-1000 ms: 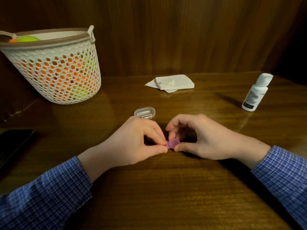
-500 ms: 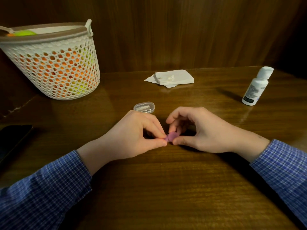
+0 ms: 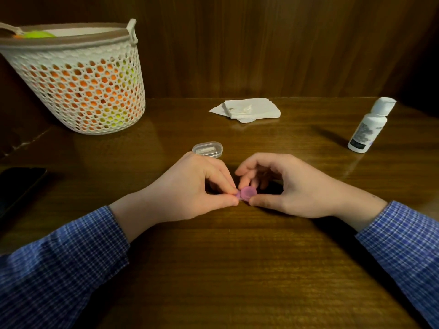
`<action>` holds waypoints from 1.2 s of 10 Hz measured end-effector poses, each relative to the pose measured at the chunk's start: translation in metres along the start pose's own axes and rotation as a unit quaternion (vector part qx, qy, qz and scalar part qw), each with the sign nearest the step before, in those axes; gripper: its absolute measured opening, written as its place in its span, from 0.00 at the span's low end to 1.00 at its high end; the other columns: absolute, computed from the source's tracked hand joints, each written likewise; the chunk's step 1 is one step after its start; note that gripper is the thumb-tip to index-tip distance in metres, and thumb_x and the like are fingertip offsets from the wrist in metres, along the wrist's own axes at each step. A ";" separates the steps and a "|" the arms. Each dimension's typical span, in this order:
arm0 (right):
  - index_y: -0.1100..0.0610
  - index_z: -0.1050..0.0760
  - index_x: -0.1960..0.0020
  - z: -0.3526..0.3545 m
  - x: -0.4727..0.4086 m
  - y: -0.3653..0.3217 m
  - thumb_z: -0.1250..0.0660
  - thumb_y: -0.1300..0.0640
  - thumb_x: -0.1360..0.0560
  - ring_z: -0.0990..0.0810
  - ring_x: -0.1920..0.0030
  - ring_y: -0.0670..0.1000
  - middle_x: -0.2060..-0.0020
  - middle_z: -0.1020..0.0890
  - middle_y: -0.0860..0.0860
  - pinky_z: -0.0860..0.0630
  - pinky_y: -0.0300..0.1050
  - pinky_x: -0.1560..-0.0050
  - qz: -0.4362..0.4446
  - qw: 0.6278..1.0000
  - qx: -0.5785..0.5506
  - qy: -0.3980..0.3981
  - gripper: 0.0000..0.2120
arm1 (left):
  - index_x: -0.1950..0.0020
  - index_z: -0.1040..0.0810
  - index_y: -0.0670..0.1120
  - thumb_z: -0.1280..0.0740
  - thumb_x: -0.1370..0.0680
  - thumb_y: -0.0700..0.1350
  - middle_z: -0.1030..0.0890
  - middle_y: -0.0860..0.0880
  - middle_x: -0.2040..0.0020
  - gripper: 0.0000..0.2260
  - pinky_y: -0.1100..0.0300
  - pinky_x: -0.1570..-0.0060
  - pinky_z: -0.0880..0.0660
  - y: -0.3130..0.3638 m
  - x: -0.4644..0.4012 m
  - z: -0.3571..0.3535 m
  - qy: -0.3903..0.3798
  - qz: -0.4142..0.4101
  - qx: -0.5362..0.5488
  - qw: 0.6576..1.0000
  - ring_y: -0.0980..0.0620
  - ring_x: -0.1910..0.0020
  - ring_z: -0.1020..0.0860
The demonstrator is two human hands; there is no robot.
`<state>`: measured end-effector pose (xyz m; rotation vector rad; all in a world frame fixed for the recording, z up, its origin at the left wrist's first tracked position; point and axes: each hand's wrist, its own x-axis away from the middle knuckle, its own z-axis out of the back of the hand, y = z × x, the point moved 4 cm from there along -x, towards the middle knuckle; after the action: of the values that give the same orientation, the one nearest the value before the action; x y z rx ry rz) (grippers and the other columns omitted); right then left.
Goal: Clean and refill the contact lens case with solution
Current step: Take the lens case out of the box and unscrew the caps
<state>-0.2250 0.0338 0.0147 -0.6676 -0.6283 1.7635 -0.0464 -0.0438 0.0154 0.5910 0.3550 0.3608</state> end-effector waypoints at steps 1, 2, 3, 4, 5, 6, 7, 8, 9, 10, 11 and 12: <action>0.49 0.24 0.34 0.000 0.000 0.000 0.23 0.60 0.26 0.17 0.44 0.47 0.47 0.16 0.44 0.19 0.44 0.43 0.002 1.000 -0.004 -0.012 0.23 | 0.49 0.12 0.54 0.24 0.25 0.49 0.15 0.60 0.51 0.06 0.58 0.41 0.23 0.000 0.000 0.000 -0.002 0.004 0.000 1.000 0.62 0.47 0.17; 0.47 0.24 0.35 -0.002 0.000 0.001 0.21 0.52 0.29 0.18 0.46 0.44 0.47 0.18 0.43 0.19 0.43 0.47 -0.005 1.000 0.007 0.003 0.24 | 0.49 0.12 0.55 0.24 0.25 0.49 0.15 0.60 0.51 0.05 0.61 0.44 0.21 0.000 0.000 0.000 -0.006 0.000 -0.003 1.000 0.61 0.48 0.17; 0.45 0.24 0.37 -0.003 0.000 0.001 0.20 0.48 0.31 0.19 0.50 0.43 0.51 0.18 0.43 0.20 0.40 0.50 -0.013 0.999 0.016 0.030 0.25 | 0.49 0.11 0.54 0.23 0.25 0.48 0.15 0.59 0.52 0.05 0.62 0.47 0.20 0.000 0.000 0.000 -0.004 -0.005 0.002 1.000 0.61 0.49 0.17; 0.48 0.23 0.37 -0.001 0.000 0.001 0.21 0.57 0.28 0.17 0.50 0.46 0.51 0.16 0.44 0.20 0.41 0.47 -0.007 1.000 -0.016 0.007 0.22 | 0.49 0.11 0.54 0.23 0.25 0.49 0.15 0.59 0.51 0.06 0.63 0.45 0.21 -0.001 -0.001 -0.001 -0.003 -0.003 0.002 1.000 0.61 0.48 0.17; 0.50 0.23 0.36 0.001 0.001 0.001 0.22 0.61 0.27 0.16 0.47 0.49 0.48 0.15 0.45 0.20 0.40 0.45 0.002 1.000 -0.027 -0.012 0.22 | 0.49 0.11 0.53 0.23 0.25 0.48 0.15 0.59 0.51 0.06 0.62 0.45 0.21 -0.002 0.000 -0.001 -0.001 -0.002 0.006 1.000 0.60 0.48 0.17; 0.48 0.23 0.37 0.000 0.001 0.002 0.20 0.53 0.29 0.18 0.47 0.46 0.48 0.17 0.44 0.20 0.40 0.48 -0.003 1.000 -0.007 0.004 0.23 | 0.49 0.11 0.53 0.23 0.25 0.47 0.15 0.59 0.51 0.06 0.60 0.47 0.19 -0.001 0.000 -0.001 -0.002 -0.006 0.008 1.000 0.60 0.48 0.17; 0.45 0.23 0.39 -0.002 -0.001 0.002 0.20 0.46 0.32 0.19 0.50 0.43 0.51 0.18 0.42 0.20 0.38 0.51 -0.019 0.999 0.019 0.025 0.24 | 0.49 0.11 0.52 0.23 0.25 0.47 0.15 0.58 0.51 0.06 0.59 0.48 0.19 0.000 0.000 0.000 -0.002 -0.012 0.005 1.000 0.59 0.49 0.16; 0.45 0.22 0.39 -0.003 -0.001 0.002 0.21 0.51 0.29 0.18 0.51 0.45 0.52 0.17 0.42 0.19 0.41 0.49 -0.012 1.000 0.008 0.009 0.21 | 0.49 0.12 0.53 0.23 0.25 0.47 0.15 0.58 0.51 0.06 0.60 0.47 0.19 -0.001 0.001 0.000 -0.004 -0.010 0.006 1.000 0.60 0.49 0.17; 0.48 0.22 0.37 -0.001 0.000 0.002 0.23 0.59 0.26 0.17 0.48 0.48 0.49 0.17 0.42 0.20 0.41 0.47 0.000 1.000 -0.011 -0.013 0.20 | 0.49 0.12 0.53 0.23 0.25 0.48 0.15 0.59 0.51 0.06 0.62 0.46 0.20 -0.002 0.001 -0.001 -0.002 -0.004 0.009 1.000 0.60 0.48 0.17; 0.48 0.23 0.37 -0.002 0.000 0.001 0.23 0.57 0.27 0.18 0.46 0.47 0.47 0.17 0.43 0.20 0.41 0.47 0.003 1.000 -0.001 -0.009 0.20 | 0.49 0.12 0.53 0.23 0.25 0.48 0.15 0.59 0.51 0.06 0.62 0.45 0.20 -0.002 0.000 -0.001 -0.003 -0.004 0.008 1.000 0.60 0.48 0.17; 0.46 0.23 0.38 -0.003 0.000 0.001 0.22 0.48 0.30 0.19 0.48 0.44 0.48 0.18 0.42 0.19 0.41 0.49 -0.006 0.999 0.024 0.021 0.22 | 0.49 0.12 0.53 0.24 0.25 0.48 0.15 0.59 0.51 0.06 0.61 0.46 0.20 -0.001 0.000 0.000 -0.006 -0.006 0.006 1.000 0.60 0.48 0.17; 0.46 0.22 0.41 -0.003 -0.001 0.000 0.23 0.48 0.29 0.18 0.50 0.44 0.52 0.17 0.42 0.19 0.43 0.50 -0.004 0.999 0.034 0.023 0.19 | 0.49 0.12 0.54 0.24 0.25 0.49 0.15 0.59 0.51 0.06 0.60 0.46 0.20 -0.001 0.000 0.000 -0.008 -0.003 0.006 1.000 0.59 0.48 0.17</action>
<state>-0.2227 0.0334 0.0122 -0.6564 -0.5377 1.7483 -0.0462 -0.0448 0.0142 0.6038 0.3432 0.3473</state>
